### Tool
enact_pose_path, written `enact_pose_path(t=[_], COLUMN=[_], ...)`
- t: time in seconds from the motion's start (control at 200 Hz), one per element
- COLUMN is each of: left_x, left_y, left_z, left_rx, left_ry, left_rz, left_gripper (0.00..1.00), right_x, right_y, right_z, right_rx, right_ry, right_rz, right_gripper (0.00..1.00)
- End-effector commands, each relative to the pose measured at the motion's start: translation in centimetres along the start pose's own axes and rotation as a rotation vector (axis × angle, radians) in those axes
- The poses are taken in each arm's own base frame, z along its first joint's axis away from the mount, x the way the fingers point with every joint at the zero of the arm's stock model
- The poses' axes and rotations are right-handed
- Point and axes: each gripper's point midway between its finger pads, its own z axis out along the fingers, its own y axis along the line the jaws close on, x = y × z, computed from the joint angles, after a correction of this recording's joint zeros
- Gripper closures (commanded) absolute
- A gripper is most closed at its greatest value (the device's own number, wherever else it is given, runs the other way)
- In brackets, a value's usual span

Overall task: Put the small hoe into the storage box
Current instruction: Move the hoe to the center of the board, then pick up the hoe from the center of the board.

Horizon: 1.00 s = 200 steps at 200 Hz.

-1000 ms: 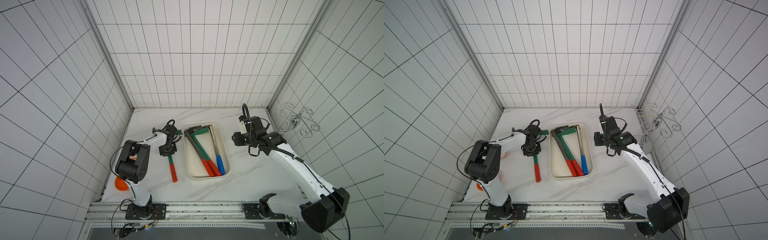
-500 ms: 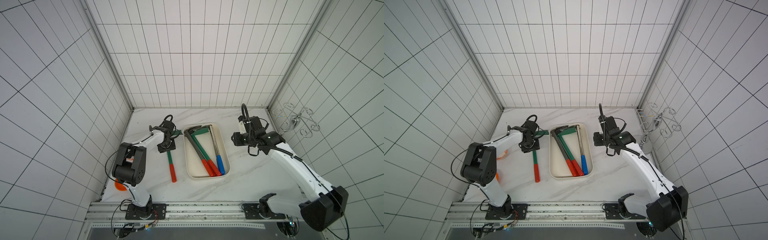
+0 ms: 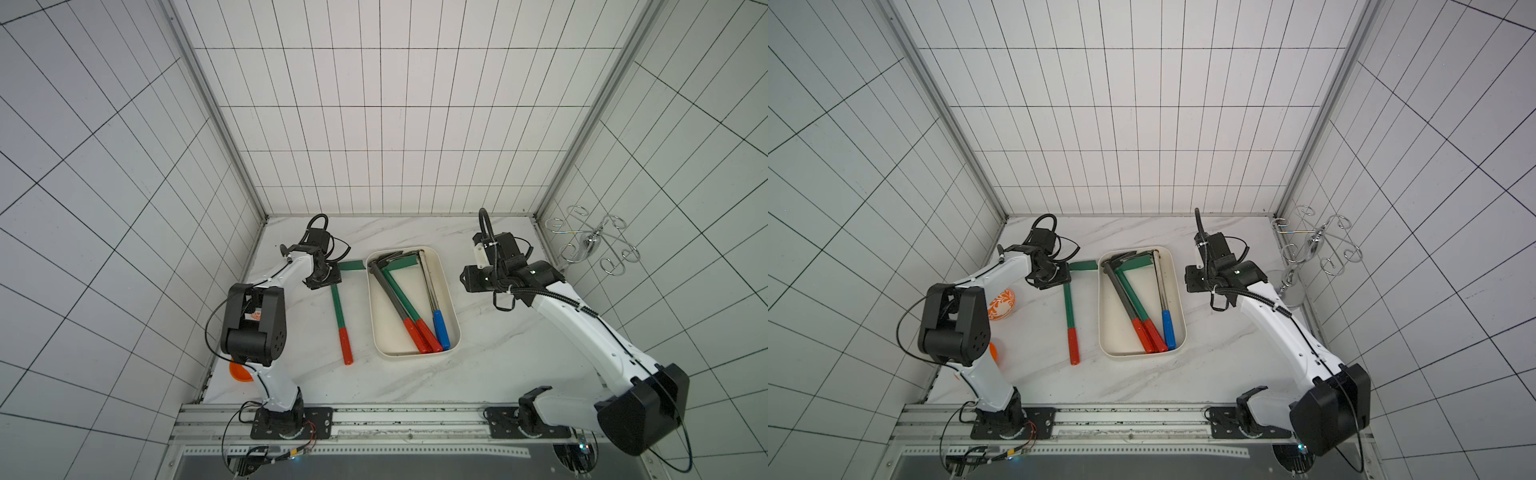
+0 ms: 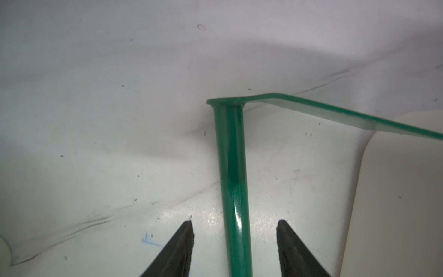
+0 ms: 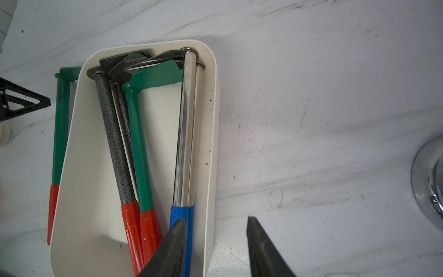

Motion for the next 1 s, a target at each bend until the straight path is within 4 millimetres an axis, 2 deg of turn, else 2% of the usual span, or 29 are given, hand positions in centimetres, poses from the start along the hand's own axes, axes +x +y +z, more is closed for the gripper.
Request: enact_pose_path(t=[0.0,0.335,0.62,0.86,0.995], left_x=[-1.4,-1.1,-0.6,-0.3,-0.4], left_y=[-0.8,-0.6,0.0,0.0,-0.2], left_z=[0.8,3.1,4.1,4.1,2.9], left_rx=[0.029,0.018,-0.006,0.001,0.010], left_ry=[-0.028,0.008,0.029,0.031,0.013], left_rz=[0.055,0.038,0.020,-0.018,-0.030], left_gripper=[0.43,0.48,0.53,0.65,0.74], right_x=[-0.1,0.0,0.1,0.0,-0.1], right_y=[-0.2,-0.2,-0.2,-0.1,-0.2], right_z=[0.3,0.9,1.2,1.0,0.8], right_rx=[0.001,-0.002,-0.001,-0.004,-0.001], right_ry=[0.008,0.023,0.030,0.023,0.014], right_rz=[0.014,0.014,0.013,0.013,0.013], right_gripper=[0.57,0.57,0.57,0.57,0.57])
